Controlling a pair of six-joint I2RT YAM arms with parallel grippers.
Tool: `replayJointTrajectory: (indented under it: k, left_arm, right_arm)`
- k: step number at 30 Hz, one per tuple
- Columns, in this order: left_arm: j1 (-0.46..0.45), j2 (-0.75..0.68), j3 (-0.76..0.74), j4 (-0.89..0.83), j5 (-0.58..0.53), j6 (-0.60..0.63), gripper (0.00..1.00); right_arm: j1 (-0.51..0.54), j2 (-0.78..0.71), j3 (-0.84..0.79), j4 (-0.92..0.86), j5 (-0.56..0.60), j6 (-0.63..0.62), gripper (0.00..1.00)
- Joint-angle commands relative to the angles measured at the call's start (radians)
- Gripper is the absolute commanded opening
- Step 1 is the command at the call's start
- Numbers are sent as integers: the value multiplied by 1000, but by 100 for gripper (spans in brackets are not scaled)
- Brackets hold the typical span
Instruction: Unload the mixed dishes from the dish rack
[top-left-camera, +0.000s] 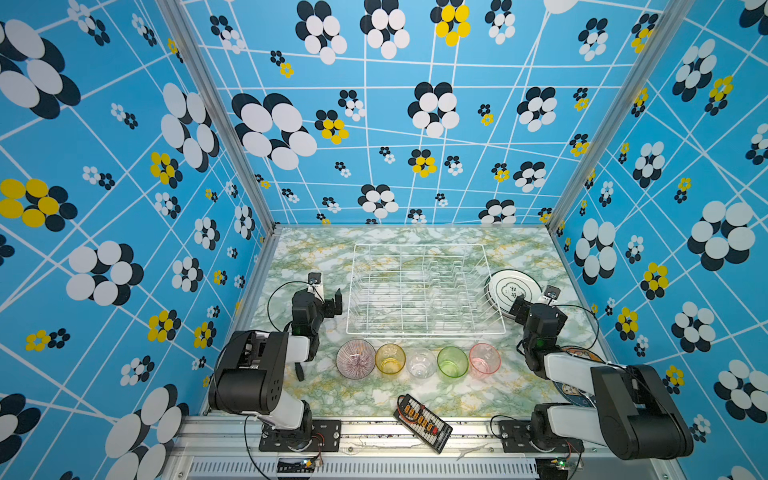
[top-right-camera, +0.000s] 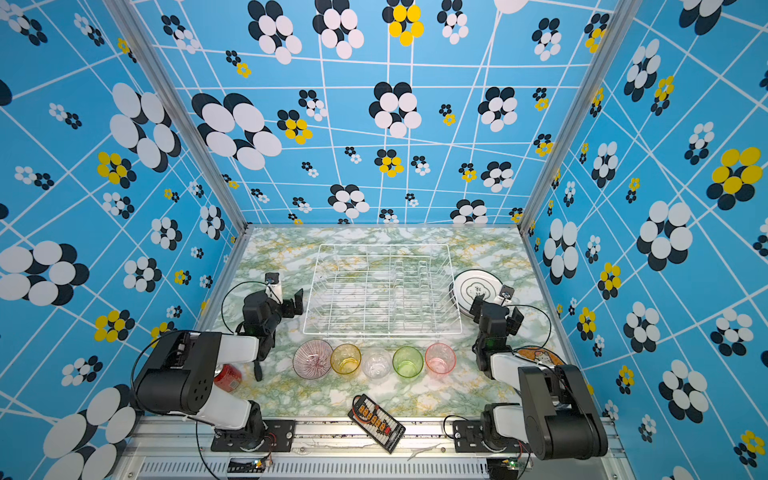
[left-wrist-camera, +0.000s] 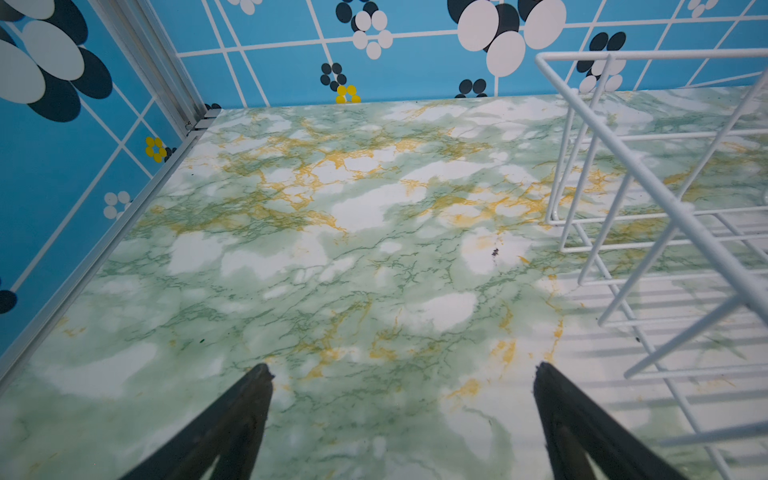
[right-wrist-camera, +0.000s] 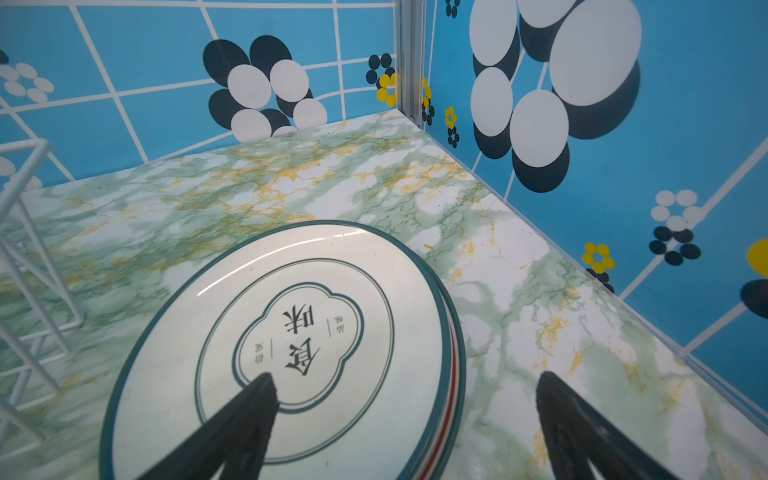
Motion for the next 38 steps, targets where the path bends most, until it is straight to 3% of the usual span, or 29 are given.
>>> replayJointTrajectory:
  k: [1,5,7,9,38]
  left_arm:
    - [8,7,18,-1,15,-12,99]
    - [8,7,19,-2,17,-12,99]
    - [9,7,20,-2,17,-12,99]
    - [9,7,19,-2,19,-13,99]
    - [10,7,18,-2,16,-11,99]
  right_arm:
    - [-12,78,24,159,-113,-67,99]
    - [-12,245,19,364,-239,-125,99]
    - [-12,204,41,240,-246,-120,99]
    - [-16,210,108,129,-174,-89,99]
    - [-11,215,114,127,-177,-105,99]
